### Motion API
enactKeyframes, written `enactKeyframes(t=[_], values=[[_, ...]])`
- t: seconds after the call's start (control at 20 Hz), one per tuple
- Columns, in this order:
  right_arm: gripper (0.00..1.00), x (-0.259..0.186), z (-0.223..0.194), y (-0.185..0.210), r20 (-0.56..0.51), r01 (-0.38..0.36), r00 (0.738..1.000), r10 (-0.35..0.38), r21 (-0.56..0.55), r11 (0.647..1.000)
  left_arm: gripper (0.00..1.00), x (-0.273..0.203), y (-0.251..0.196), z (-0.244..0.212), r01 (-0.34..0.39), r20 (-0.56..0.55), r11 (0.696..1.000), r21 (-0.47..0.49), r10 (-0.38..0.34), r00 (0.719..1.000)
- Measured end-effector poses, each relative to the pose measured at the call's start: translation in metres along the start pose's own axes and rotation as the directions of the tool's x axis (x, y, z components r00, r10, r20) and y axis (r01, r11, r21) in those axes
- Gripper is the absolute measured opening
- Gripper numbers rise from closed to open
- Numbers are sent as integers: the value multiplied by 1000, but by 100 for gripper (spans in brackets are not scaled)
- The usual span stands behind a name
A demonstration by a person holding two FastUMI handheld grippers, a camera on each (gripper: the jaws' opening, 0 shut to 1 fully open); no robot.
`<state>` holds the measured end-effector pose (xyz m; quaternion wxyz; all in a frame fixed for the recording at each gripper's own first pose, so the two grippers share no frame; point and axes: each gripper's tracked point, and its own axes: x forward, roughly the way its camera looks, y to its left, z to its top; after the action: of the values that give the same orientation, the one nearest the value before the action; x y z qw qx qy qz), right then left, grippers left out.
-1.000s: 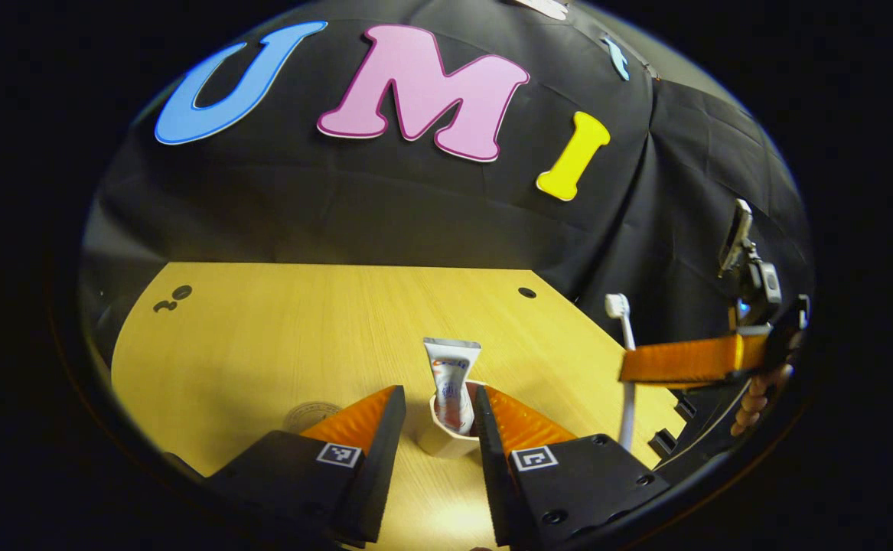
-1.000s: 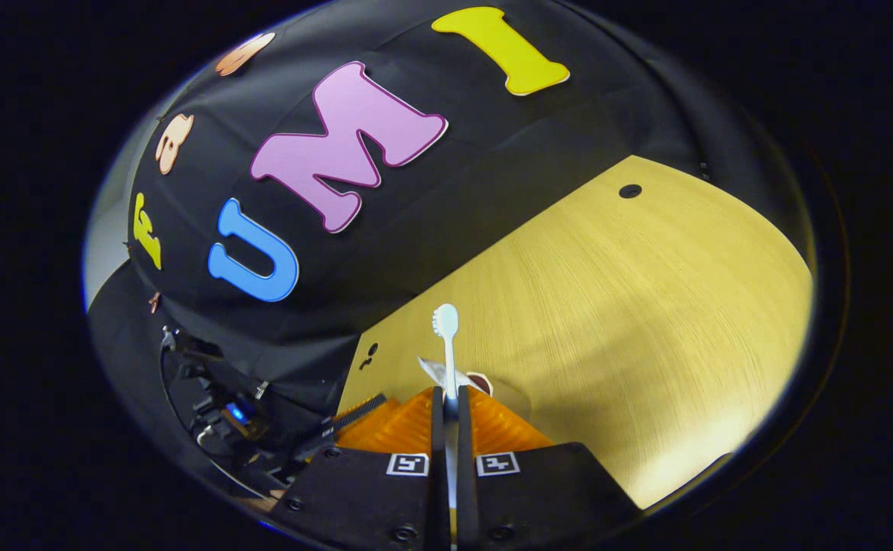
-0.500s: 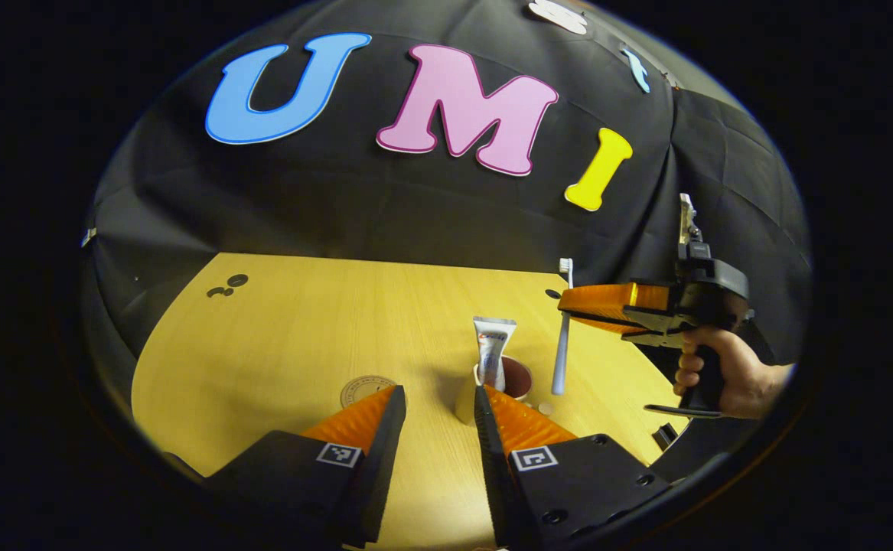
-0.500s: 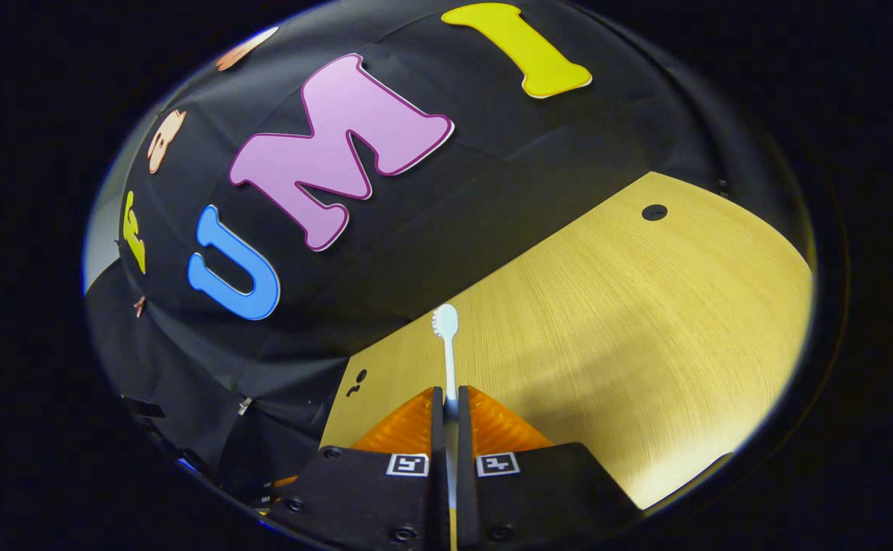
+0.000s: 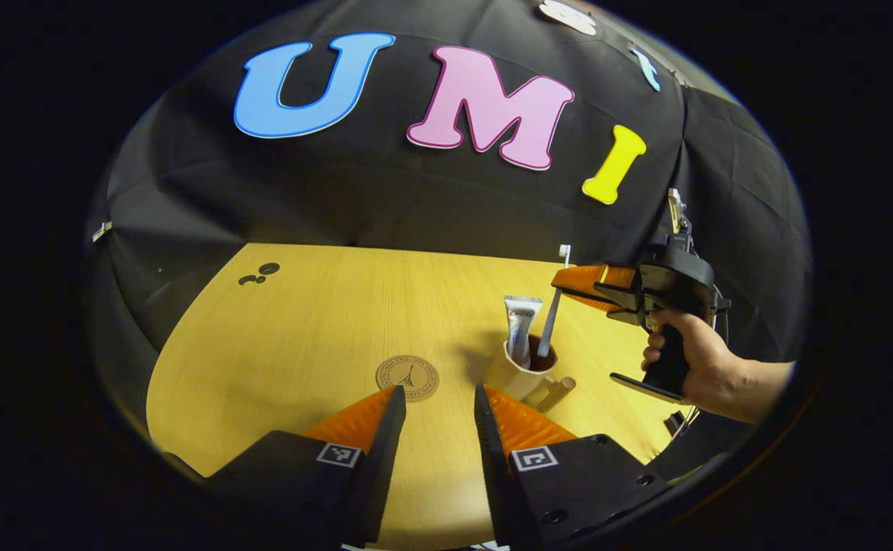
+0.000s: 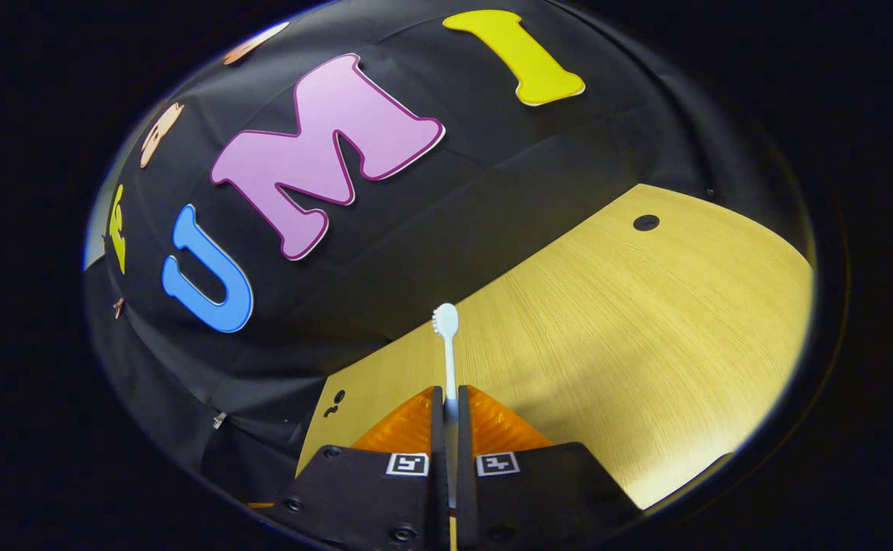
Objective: Put the toothbrush and toothpaste on the desktop into the cup, then pick up the cup and place it on the coaster on the desktop.
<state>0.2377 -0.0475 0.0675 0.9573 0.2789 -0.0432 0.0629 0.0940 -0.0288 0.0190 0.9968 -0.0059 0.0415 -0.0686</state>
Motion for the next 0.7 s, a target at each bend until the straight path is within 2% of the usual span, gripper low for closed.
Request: enactKeyframes(t=[0.4, 0.7], values=[[8, -10, -21, -12, 112, 51, 992, -50, -3, 999, 57, -14, 18, -25, 21, -48, 1000, 21, -20, 999], [8, -18, -35, -23, 152, 82, 985, -82, 10, 997, 57, -25, 37, -35, 15, -62, 999, 41, -12, 998]])
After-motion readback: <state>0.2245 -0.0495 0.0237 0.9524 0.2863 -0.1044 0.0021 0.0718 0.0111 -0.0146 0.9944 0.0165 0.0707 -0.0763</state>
